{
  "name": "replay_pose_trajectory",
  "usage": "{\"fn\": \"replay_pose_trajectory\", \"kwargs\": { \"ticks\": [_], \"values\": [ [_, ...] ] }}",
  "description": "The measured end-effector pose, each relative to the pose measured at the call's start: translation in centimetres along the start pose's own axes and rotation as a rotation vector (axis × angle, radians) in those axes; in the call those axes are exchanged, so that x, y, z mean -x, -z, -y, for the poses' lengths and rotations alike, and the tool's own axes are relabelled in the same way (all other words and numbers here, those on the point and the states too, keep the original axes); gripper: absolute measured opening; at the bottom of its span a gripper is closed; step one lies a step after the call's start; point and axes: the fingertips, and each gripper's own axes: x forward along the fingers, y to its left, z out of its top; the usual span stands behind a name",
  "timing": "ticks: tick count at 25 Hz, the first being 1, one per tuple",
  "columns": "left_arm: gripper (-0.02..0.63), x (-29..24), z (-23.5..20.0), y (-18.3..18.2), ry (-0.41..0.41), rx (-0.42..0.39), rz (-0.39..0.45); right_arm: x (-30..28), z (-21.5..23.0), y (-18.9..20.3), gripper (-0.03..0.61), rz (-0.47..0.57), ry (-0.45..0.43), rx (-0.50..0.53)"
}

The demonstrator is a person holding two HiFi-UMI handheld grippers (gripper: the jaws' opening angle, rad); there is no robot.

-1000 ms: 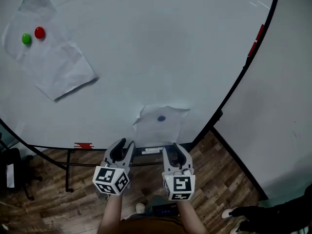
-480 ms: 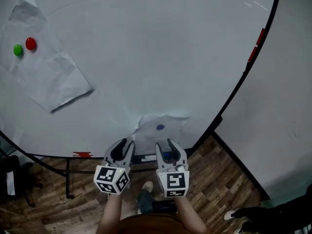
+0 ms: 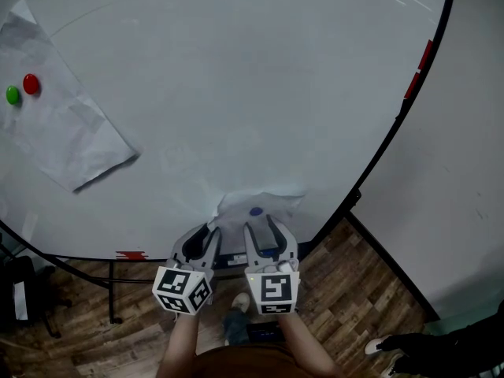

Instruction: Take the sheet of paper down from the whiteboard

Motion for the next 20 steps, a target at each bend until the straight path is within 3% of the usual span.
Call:
{"fn": "replay_pose_trajectory", "kwargs": {
  "ticks": [9, 15, 20],
  "values": [
    [0.04, -0.9, 0.0, -0.5, 0.027, 0.002, 0.0, -1.7, 0.3, -0.6, 0.169, 0.028, 0.025, 0.026],
    [0.031, -1.0, -0.2, -0.5, 0.029, 0.019, 0.0, -1.8, 0.5, -0.5, 0.124, 0.042, 0.074, 0.073],
    [0.025, -1.0, -0.4, -0.6, 0.017, 0.037, 0.007, -1.9, 0.7, -0.6, 0.137, 0.043, 0.075, 0.087]
  ]
}}
